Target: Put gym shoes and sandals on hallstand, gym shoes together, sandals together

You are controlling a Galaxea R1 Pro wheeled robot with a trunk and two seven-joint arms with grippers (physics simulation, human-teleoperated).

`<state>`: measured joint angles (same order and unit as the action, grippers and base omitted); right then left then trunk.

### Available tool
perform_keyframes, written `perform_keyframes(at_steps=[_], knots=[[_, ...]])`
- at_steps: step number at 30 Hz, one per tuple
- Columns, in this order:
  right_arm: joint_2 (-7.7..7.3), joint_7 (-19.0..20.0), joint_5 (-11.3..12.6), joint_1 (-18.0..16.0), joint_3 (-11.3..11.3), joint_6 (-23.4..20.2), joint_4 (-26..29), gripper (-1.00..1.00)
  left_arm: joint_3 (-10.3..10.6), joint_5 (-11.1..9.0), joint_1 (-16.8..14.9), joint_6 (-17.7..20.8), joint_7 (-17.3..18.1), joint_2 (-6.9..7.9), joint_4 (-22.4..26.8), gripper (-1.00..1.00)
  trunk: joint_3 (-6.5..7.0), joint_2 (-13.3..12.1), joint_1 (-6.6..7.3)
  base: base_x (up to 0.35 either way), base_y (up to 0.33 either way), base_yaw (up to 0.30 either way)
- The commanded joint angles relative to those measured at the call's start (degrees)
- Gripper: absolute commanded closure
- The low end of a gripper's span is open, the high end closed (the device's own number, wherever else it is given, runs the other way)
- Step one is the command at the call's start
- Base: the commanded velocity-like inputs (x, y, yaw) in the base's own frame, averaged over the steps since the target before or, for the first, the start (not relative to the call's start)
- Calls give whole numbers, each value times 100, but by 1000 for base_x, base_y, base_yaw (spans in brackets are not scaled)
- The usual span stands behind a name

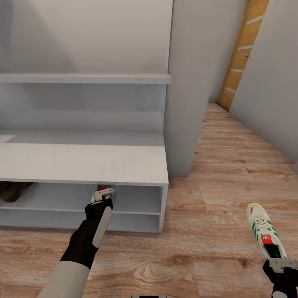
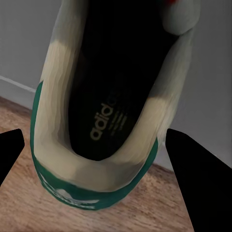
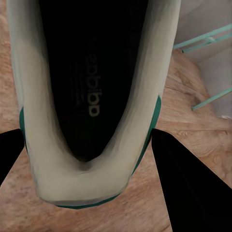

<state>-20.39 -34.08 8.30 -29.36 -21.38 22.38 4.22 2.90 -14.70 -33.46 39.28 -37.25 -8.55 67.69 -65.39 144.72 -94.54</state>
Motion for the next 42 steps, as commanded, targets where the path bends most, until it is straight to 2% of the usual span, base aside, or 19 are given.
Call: perform_keyframes(at_steps=[1,15,18,23,42], knots=[[0,-4,5,0,1,3,0,100,0,2,-1,1,-1,0,0,100,0,0,0,5,0,0],[2,-4,5,0,2,3,0,100,0,2,-2,-30,-1,100,-103,100,0,0,0,1,0,0],[0,-3,5,0,2,3,0,100,2,2,-1,-390,7,105,-292,100,0,0,0,0,0,0],[5,-2,5,0,2,3,0,100,8,2,0,-661,15,107,-525,100,0,0,0,0,0,0],[8,-4,5,0,-1,3,0,100,18,-7,0,-719,16,108,-572,100,0,0,0,8,0,0]])
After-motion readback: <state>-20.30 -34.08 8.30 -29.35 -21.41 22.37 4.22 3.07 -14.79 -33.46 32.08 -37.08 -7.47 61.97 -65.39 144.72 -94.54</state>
